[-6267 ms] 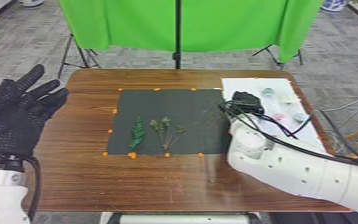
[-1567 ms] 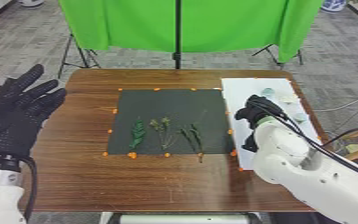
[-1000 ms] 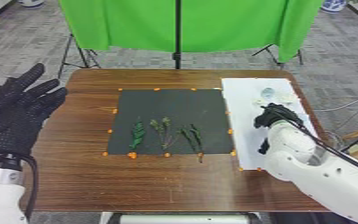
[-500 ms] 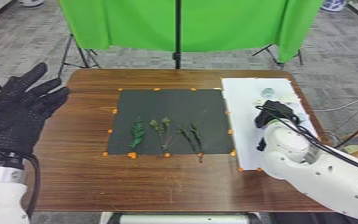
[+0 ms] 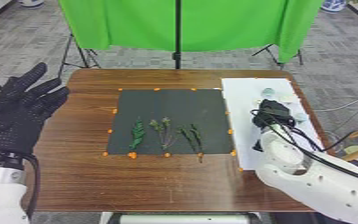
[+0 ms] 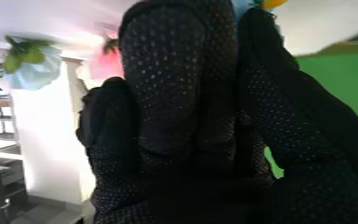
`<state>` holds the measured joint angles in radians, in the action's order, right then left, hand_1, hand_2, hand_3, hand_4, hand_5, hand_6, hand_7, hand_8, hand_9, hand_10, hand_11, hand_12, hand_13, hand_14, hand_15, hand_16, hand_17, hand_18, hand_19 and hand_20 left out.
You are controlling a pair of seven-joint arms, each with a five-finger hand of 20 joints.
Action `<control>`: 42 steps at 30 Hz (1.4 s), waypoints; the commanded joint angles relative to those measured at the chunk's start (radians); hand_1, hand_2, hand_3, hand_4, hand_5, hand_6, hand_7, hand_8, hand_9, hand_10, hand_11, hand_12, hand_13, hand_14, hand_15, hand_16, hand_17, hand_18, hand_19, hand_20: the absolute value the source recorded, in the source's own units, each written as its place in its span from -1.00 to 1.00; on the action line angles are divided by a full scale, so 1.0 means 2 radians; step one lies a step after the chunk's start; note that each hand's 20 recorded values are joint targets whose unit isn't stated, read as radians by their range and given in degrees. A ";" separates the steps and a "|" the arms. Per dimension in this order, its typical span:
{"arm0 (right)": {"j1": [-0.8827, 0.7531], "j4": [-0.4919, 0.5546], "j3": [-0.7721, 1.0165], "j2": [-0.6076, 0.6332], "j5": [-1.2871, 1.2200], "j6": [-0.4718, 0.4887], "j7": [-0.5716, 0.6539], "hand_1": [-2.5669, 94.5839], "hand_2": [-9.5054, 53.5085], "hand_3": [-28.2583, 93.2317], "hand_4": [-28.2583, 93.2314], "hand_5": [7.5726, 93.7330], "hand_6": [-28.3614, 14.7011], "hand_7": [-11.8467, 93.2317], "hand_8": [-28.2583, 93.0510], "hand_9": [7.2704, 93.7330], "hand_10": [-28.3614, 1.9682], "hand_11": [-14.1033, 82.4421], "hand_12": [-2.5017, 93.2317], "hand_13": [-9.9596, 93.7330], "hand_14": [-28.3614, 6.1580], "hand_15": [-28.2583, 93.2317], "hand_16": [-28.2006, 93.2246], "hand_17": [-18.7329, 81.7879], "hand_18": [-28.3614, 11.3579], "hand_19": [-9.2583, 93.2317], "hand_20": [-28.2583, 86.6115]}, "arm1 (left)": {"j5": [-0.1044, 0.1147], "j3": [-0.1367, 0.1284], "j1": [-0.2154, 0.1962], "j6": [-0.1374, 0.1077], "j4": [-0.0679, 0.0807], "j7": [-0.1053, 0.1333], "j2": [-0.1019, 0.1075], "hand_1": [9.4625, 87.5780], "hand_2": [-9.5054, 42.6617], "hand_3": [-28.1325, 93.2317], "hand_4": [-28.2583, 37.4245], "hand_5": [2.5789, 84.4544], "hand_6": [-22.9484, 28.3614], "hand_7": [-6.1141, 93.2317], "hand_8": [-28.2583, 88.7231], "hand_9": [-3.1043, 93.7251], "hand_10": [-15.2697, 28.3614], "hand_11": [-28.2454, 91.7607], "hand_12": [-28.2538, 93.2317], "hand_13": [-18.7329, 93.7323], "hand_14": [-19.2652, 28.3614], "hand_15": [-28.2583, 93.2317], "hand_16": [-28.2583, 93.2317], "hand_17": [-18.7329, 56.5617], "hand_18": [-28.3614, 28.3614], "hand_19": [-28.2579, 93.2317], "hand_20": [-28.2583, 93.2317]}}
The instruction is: Arrange flowers
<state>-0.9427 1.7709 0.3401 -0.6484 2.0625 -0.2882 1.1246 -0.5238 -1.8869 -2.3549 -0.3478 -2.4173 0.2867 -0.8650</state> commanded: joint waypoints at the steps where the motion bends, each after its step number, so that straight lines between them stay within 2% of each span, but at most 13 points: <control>1: 0.038 0.031 -0.019 -0.005 0.043 -0.043 -0.015 0.19 -1.00 0.60 -1.00 0.84 0.38 -0.41 -0.46 1.00 0.41 -0.26 -0.42 0.92 0.45 0.30 -0.22 0.45 -0.38 1.00 -0.14 | -0.004 -0.001 -0.006 0.006 -0.002 0.001 0.000 -0.73 -0.31 0.73 -1.00 -0.25 0.22 -0.59 -0.68 -0.30 0.60 -0.11 -0.36 -0.26 0.92 0.21 -0.67 -0.72 0.88 0.46 -0.45; 9: 0.107 0.050 -0.072 -0.067 0.050 -0.056 -0.060 0.18 -1.00 0.63 -1.00 0.84 0.37 -0.41 -0.44 1.00 0.41 -0.23 -0.43 0.93 0.46 0.31 -0.21 0.45 -0.41 1.00 -0.08 | -0.005 -0.005 0.000 0.006 -0.006 0.003 0.006 -0.75 -0.30 0.72 -1.00 -0.25 0.22 -0.59 -0.68 -0.31 0.60 -0.11 -0.36 -0.26 0.92 0.21 -0.67 -0.71 0.91 0.48 -0.44; 11: 0.120 0.042 -0.082 -0.098 0.031 -0.054 -0.090 0.18 -1.00 0.63 -1.00 0.84 0.37 -0.41 -0.44 1.00 0.41 -0.22 -0.43 0.93 0.45 0.31 -0.21 0.45 -0.41 1.00 -0.07 | -0.006 -0.004 0.014 0.008 -0.002 -0.005 0.009 -0.75 -0.30 0.72 -1.00 -0.25 0.22 -0.59 -0.68 -0.31 0.60 -0.12 -0.36 -0.26 0.92 0.21 -0.67 -0.71 0.91 0.49 -0.44; 13: 0.126 0.033 -0.085 -0.134 0.015 -0.030 -0.115 0.18 -1.00 0.63 -1.00 0.84 0.37 -0.41 -0.44 1.00 0.41 -0.21 -0.43 0.93 0.46 0.32 -0.21 0.44 -0.41 1.00 -0.06 | -0.006 -0.002 0.027 0.009 0.001 -0.006 0.014 -0.76 -0.30 0.72 -1.00 -0.25 0.23 -0.59 -0.68 -0.31 0.60 -0.12 -0.36 -0.26 0.92 0.21 -0.67 -0.70 0.91 0.49 -0.43; 18: 0.183 0.002 -0.150 -0.207 -0.011 -0.016 -0.144 0.17 -1.00 0.64 -1.00 0.84 0.38 -0.41 -0.43 1.00 0.41 -0.21 -0.43 0.93 0.45 0.32 -0.20 0.44 -0.41 1.00 -0.04 | -0.007 0.010 0.066 0.017 0.011 -0.009 0.028 -0.76 -0.30 0.72 -1.00 -0.26 0.22 -0.59 -0.68 -0.31 0.59 -0.12 -0.36 -0.26 0.92 0.21 -0.67 -0.69 0.91 0.51 -0.43; 26: 0.253 -0.029 -0.228 -0.282 -0.048 -0.013 -0.138 0.16 -1.00 0.64 -1.00 0.83 0.40 -0.40 -0.43 1.00 0.41 -0.19 -0.44 0.93 0.46 0.33 -0.20 0.43 -0.42 1.00 -0.02 | -0.003 0.008 0.088 0.015 0.018 0.014 0.047 -0.76 -0.30 0.72 -1.00 -0.26 0.22 -0.59 -0.68 -0.31 0.60 -0.12 -0.36 -0.26 0.92 0.21 -0.67 -0.69 0.91 0.51 -0.42; 28: 0.265 -0.035 -0.242 -0.295 -0.055 -0.016 -0.135 0.16 -1.00 0.64 -1.00 0.83 0.40 -0.40 -0.44 1.00 0.41 -0.18 -0.44 0.93 0.46 0.33 -0.20 0.43 -0.42 1.00 -0.02 | -0.001 0.015 0.097 0.013 0.021 0.021 0.053 -0.76 -0.30 0.72 -1.00 -0.26 0.22 -0.59 -0.68 -0.31 0.60 -0.12 -0.36 -0.25 0.92 0.21 -0.67 -0.69 0.91 0.52 -0.42; 30: 0.276 -0.041 -0.256 -0.308 -0.063 -0.021 -0.128 0.15 -1.00 0.64 -1.00 0.83 0.41 -0.39 -0.44 1.00 0.41 -0.17 -0.44 0.93 0.45 0.33 -0.20 0.43 -0.43 1.00 -0.01 | -0.003 0.023 0.114 0.015 0.024 0.014 0.061 -0.76 -0.30 0.72 -1.00 -0.26 0.22 -0.59 -0.68 -0.31 0.60 -0.12 -0.36 -0.25 0.93 0.21 -0.66 -0.69 0.91 0.52 -0.42; 33: 0.292 -0.045 -0.276 -0.323 -0.070 -0.021 -0.128 0.15 -1.00 0.64 -1.00 0.83 0.42 -0.39 -0.44 1.00 0.41 -0.16 -0.45 0.92 0.45 0.34 -0.20 0.42 -0.44 1.00 0.00 | -0.001 0.035 0.131 0.014 0.026 0.015 0.072 -0.77 -0.30 0.72 -1.00 -0.26 0.22 -0.59 -0.68 -0.30 0.60 -0.12 -0.36 -0.25 0.93 0.21 -0.67 -0.69 0.91 0.52 -0.42; 36: 0.326 -0.047 -0.313 -0.336 -0.071 -0.028 -0.123 0.15 -1.00 0.64 -1.00 0.83 0.43 -0.39 -0.44 1.00 0.41 -0.15 -0.46 0.92 0.45 0.34 -0.20 0.41 -0.45 1.00 0.01 | 0.001 0.051 0.154 0.017 0.032 0.024 0.083 -0.77 -0.30 0.72 -1.00 -0.26 0.22 -0.59 -0.68 -0.30 0.60 -0.12 -0.36 -0.25 0.93 0.21 -0.67 -0.69 0.92 0.52 -0.42; 39: 0.341 -0.052 -0.330 -0.347 -0.085 -0.031 -0.117 0.14 -1.00 0.63 -1.00 0.82 0.44 -0.39 -0.45 1.00 0.41 -0.15 -0.46 0.92 0.45 0.34 -0.20 0.40 -0.45 1.00 0.03 | 0.002 0.060 0.166 0.017 0.034 0.031 0.088 -0.76 -0.30 0.72 -1.00 -0.26 0.22 -0.59 -0.68 -0.30 0.60 -0.12 -0.36 -0.25 0.93 0.21 -0.67 -0.68 0.92 0.52 -0.42; 40: 0.338 -0.055 -0.329 -0.350 -0.087 -0.025 -0.118 0.14 -1.00 0.62 -1.00 0.82 0.45 -0.38 -0.45 1.00 0.42 -0.15 -0.46 0.92 0.45 0.34 -0.20 0.39 -0.46 1.00 0.03 | 0.001 0.061 0.164 0.013 0.032 0.031 0.087 -0.76 -0.30 0.72 -1.00 -0.26 0.22 -0.59 -0.68 -0.30 0.60 -0.12 -0.36 -0.25 0.93 0.21 -0.67 -0.68 0.92 0.52 -0.42; 42: 0.338 -0.062 -0.335 -0.356 -0.091 -0.025 -0.111 0.14 -1.00 0.62 -1.00 0.82 0.45 -0.38 -0.46 1.00 0.42 -0.14 -0.47 0.92 0.45 0.34 -0.20 0.39 -0.47 1.00 0.04 | 0.002 0.064 0.162 0.015 0.032 0.034 0.089 -0.76 -0.30 0.72 -1.00 -0.26 0.22 -0.59 -0.68 -0.30 0.60 -0.12 -0.36 -0.25 0.93 0.21 -0.67 -0.68 0.92 0.52 -0.42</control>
<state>-0.3016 1.6749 -0.3289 -1.3188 1.9051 -0.3402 0.8790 -0.5258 -1.7653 -2.0398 -0.3270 -2.3541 0.3339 -0.7024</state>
